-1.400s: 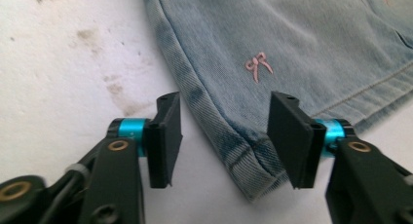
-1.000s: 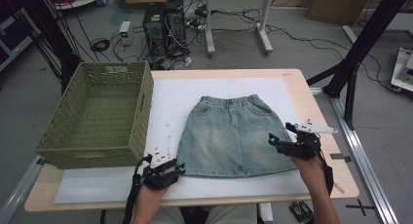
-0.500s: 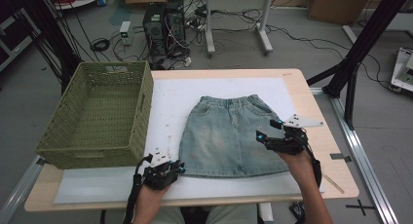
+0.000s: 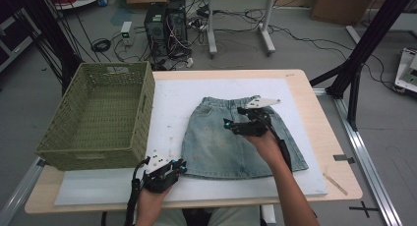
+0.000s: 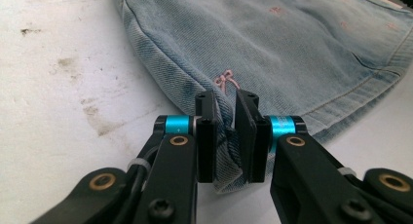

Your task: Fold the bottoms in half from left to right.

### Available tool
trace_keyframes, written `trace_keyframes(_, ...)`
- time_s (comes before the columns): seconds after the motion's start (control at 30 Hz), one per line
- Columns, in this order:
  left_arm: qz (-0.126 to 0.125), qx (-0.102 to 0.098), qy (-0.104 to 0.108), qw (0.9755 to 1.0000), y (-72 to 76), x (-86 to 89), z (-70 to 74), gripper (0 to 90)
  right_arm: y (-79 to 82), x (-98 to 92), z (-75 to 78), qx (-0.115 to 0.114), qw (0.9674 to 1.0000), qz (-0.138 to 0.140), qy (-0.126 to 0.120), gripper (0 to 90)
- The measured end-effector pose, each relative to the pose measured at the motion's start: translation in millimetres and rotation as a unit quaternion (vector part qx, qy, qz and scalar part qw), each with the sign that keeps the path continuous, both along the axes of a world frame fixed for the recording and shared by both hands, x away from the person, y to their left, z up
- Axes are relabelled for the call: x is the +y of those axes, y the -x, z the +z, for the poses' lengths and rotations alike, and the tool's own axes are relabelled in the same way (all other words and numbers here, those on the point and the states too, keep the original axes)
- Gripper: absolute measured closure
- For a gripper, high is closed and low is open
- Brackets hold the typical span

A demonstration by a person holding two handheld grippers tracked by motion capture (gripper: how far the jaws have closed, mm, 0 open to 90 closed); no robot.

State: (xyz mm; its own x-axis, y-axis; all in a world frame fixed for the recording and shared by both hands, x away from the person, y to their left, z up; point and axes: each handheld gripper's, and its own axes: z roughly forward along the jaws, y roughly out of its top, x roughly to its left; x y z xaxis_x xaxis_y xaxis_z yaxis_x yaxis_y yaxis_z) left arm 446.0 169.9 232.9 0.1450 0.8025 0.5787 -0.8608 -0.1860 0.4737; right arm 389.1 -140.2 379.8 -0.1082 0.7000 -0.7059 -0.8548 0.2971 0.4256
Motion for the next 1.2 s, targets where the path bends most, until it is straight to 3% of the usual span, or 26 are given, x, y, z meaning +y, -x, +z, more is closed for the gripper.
trace_keyframes(0.4,-0.015,-0.012,-0.005,0.9998,-2.2,2.4,-2.4,79.1,-2.4,75.7,40.6,0.01,0.9988,-0.037,0.031,32.5)
trace_keyframes(0.57,-0.015,-0.016,-0.007,0.9997,-2.9,2.1,-3.6,79.2,-11.6,88.7,49.0,0.024,0.9983,-0.049,0.023,34.5)
trace_keyframes(0.73,-0.017,-0.019,-0.007,0.9996,-3.4,2.4,-4.3,79.2,-15.6,100.8,55.8,0.035,0.9977,-0.05,0.03,37.9)
trace_keyframes(0.83,-0.016,-0.019,-0.008,0.9997,-3.4,2.3,-4.2,79.2,-16.4,110.0,60.8,0.041,0.997,-0.054,0.038,44.3)
trace_keyframes(1.0,-0.015,-0.019,-0.01,0.9997,-3.5,2.2,-4.6,79.2,-23.9,123.1,70.6,0.077,0.9939,-0.068,0.04,51.6)
trace_keyframes(1.2,-0.015,-0.021,-0.01,0.9996,-3.7,2.2,-4.9,79.2,-32.8,130.7,72.8,0.092,0.9914,-0.081,0.044,60.0)
